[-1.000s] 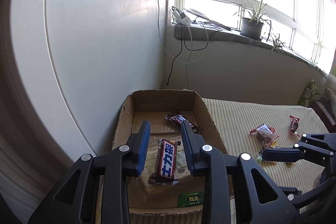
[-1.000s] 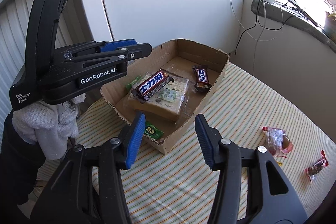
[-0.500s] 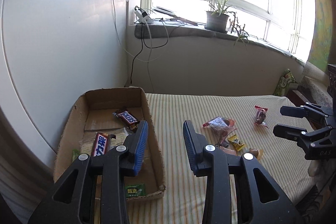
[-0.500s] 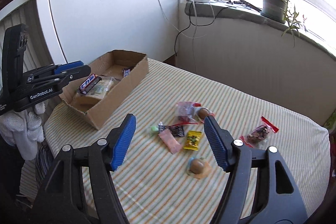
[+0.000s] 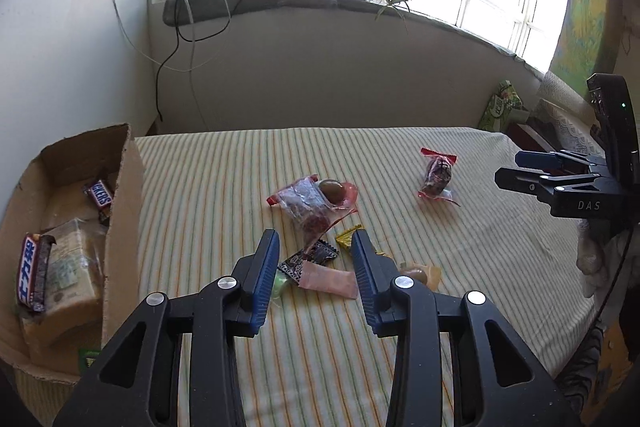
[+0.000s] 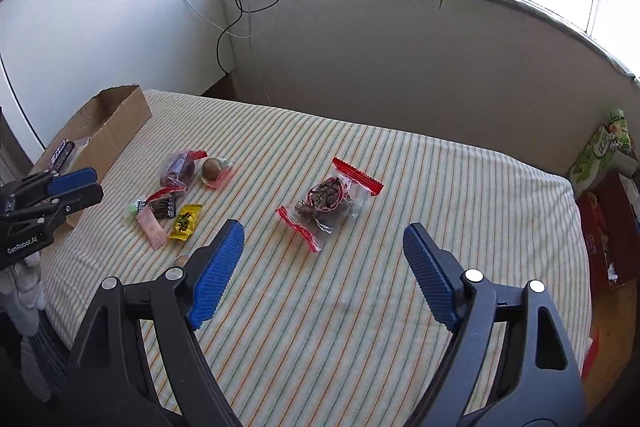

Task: Organize snacks
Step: 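Close the right tool on the red-trimmed candy bag while the left approaches a round candy, then carry the candy bag and round candy into the box and open both tools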

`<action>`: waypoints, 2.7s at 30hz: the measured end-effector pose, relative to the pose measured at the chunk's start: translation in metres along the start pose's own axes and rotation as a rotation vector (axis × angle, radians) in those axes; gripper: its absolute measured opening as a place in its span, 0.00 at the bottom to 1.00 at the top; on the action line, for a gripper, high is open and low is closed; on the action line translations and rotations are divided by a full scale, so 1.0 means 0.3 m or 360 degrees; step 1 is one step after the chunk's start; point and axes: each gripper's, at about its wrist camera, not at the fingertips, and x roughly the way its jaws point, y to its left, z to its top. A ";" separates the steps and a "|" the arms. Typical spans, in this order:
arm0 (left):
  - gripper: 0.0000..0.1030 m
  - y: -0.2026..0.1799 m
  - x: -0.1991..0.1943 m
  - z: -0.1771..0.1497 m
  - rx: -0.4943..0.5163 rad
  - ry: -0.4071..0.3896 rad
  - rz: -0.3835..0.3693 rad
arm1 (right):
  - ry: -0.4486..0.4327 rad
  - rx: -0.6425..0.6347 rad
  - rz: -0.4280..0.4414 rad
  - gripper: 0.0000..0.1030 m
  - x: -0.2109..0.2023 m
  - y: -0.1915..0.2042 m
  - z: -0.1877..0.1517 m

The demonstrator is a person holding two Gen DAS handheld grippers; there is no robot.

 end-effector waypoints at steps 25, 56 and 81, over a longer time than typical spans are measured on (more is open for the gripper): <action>0.40 -0.094 0.189 0.149 0.0120 0.0011 0.0118 | 0.0279 0.0338 0.0099 0.63 0.319 -0.086 0.045; 0.25 -0.191 0.340 0.097 0.0259 0.0185 0.0105 | 0.0248 0.0272 0.0090 0.40 0.260 -0.134 0.013; 0.25 0.111 -0.216 -0.023 -0.0060 -0.0249 0.0215 | 0.0009 -0.0189 0.0269 0.40 -0.017 0.361 0.178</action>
